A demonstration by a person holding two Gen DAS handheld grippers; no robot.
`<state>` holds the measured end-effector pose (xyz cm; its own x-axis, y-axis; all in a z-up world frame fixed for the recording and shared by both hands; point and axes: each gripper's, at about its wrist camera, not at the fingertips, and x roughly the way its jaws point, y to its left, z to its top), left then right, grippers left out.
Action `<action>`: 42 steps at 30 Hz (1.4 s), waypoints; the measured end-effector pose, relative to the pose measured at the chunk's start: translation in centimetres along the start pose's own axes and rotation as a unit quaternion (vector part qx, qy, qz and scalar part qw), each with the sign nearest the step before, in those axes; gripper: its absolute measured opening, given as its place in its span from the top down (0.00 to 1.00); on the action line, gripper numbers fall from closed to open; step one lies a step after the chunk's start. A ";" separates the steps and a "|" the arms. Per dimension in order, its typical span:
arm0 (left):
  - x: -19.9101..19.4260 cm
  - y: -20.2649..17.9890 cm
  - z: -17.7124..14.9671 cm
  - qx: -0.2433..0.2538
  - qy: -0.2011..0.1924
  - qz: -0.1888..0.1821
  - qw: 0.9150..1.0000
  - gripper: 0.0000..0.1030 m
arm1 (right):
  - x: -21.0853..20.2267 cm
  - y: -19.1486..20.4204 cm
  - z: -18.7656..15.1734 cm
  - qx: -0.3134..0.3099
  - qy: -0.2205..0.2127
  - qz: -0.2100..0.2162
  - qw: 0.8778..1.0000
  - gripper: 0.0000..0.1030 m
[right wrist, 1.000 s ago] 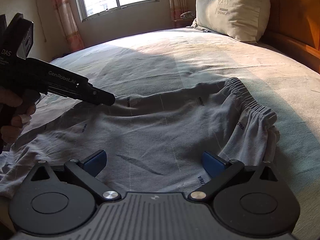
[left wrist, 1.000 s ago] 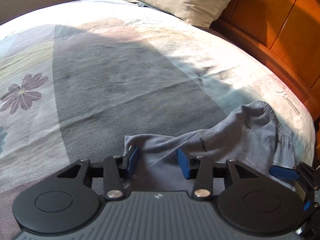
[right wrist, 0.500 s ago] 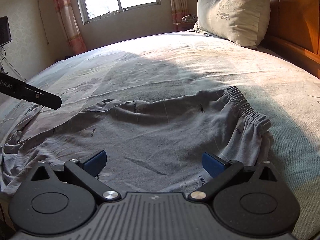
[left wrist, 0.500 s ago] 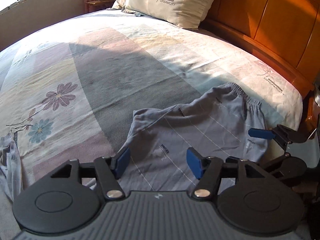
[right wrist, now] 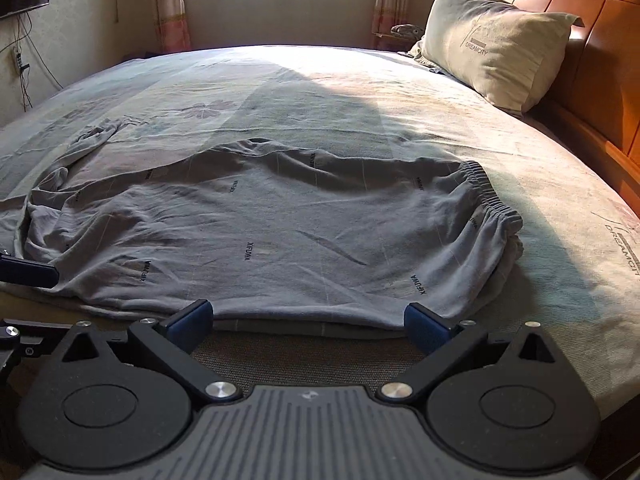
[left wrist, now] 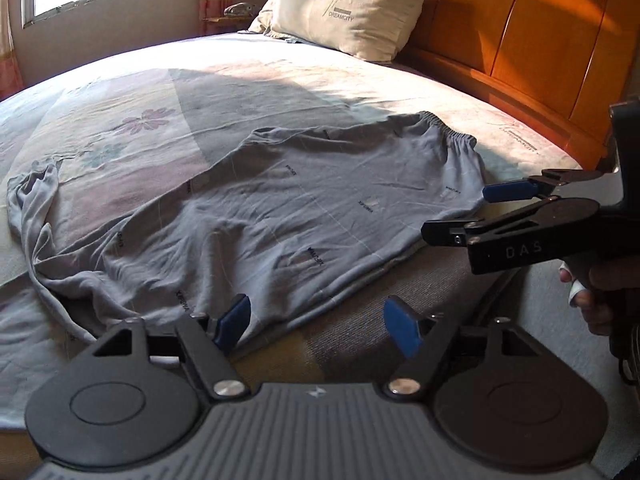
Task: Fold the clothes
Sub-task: 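Smooth the grey pants flat on the bed with both open grippers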
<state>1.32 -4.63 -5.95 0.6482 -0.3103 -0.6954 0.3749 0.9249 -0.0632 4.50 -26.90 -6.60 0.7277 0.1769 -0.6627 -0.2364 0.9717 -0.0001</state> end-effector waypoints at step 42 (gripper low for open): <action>4.7 9.2 1.9 -0.249 0.018 0.080 0.965 0.21 | 3.2 1.5 2.6 -0.055 0.021 0.084 0.995 0.00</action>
<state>9.05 2.00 -8.47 0.6450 -0.1542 -0.7484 -0.0990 0.9543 -0.2819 8.16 -24.49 -6.78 0.6456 0.3259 -0.6906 -0.4224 0.9058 0.0326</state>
